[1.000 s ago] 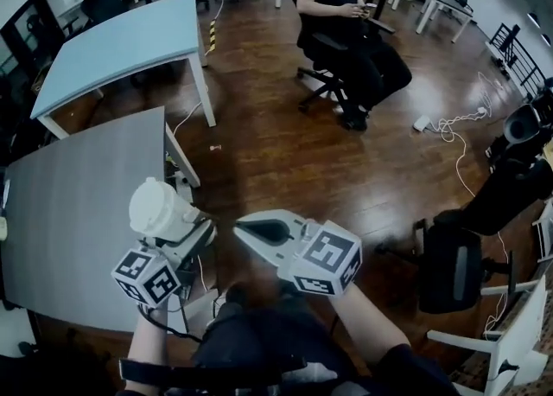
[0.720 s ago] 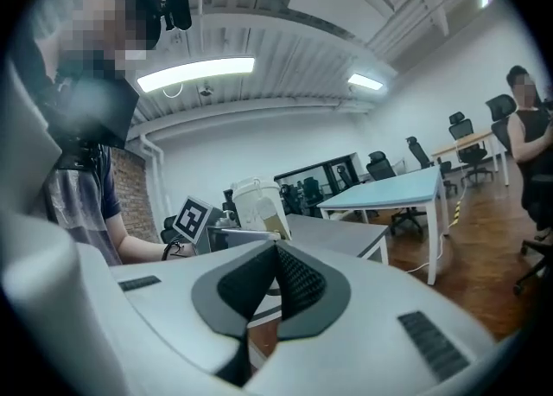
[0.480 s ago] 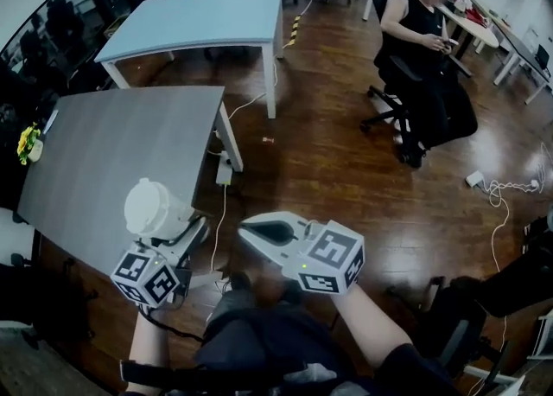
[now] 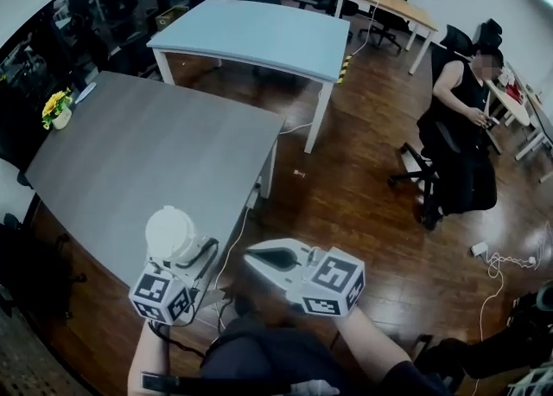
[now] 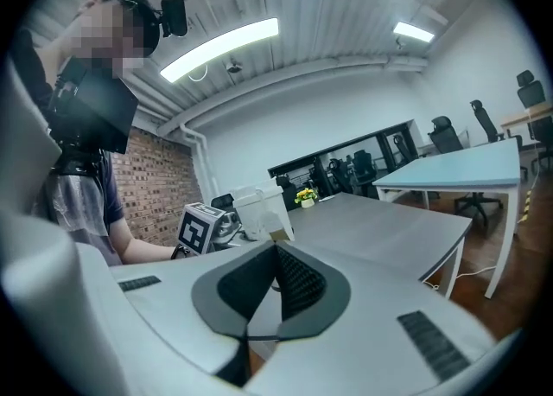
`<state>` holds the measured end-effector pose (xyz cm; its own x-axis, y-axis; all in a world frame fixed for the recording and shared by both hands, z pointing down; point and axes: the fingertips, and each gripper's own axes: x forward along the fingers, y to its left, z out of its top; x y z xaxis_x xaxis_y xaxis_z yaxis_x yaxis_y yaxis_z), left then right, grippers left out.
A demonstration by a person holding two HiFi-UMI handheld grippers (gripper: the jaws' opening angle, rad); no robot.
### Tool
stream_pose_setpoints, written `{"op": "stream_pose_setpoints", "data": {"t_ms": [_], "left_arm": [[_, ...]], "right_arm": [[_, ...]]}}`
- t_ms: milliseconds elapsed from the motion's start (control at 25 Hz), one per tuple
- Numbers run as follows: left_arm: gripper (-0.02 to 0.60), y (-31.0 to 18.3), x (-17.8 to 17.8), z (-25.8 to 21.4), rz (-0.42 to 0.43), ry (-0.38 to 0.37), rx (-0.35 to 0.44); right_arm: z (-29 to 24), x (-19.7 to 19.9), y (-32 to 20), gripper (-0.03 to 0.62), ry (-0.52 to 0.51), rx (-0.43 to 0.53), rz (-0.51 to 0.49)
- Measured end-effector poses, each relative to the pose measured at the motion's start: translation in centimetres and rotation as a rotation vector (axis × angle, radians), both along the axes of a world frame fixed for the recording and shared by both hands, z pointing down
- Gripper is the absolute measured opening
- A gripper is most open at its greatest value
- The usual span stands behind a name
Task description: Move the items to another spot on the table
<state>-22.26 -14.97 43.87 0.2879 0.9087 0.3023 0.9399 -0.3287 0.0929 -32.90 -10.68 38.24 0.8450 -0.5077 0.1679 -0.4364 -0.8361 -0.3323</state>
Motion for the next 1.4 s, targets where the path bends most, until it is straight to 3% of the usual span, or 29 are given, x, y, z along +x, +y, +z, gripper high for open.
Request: {"op": "stream_pose_setpoints", "data": {"t_ms": [200, 520, 880, 1160, 1400], "left_arm": [[0.426, -0.6, 3.2, 2.6, 0.033, 0.013, 0.034], [0.426, -0.1, 5.6, 6.2, 0.038, 0.001, 0.057], [0.426, 1.7, 7.1, 9.3, -0.031, 0.018, 0.084], [0.426, 2.1, 7.4, 12.2, -0.070, -0.026, 0.109], [0.426, 2.4, 7.2, 13.2, -0.085, 0.015, 0.130]], "right_arm": [[0.4, 4.1, -2.3, -0.015, -0.023, -0.028, -0.014], [3.3, 6.6, -3.3, -0.015, -0.099, -0.024, -0.032], [5.1, 6.7, -1.2, -0.015, -0.154, 0.013, -0.039], [6.6, 6.6, 0.3, -0.015, -0.188, 0.038, -0.033], [7.2, 6.2, 1.0, -0.015, -0.204, 0.044, -0.042]]}}
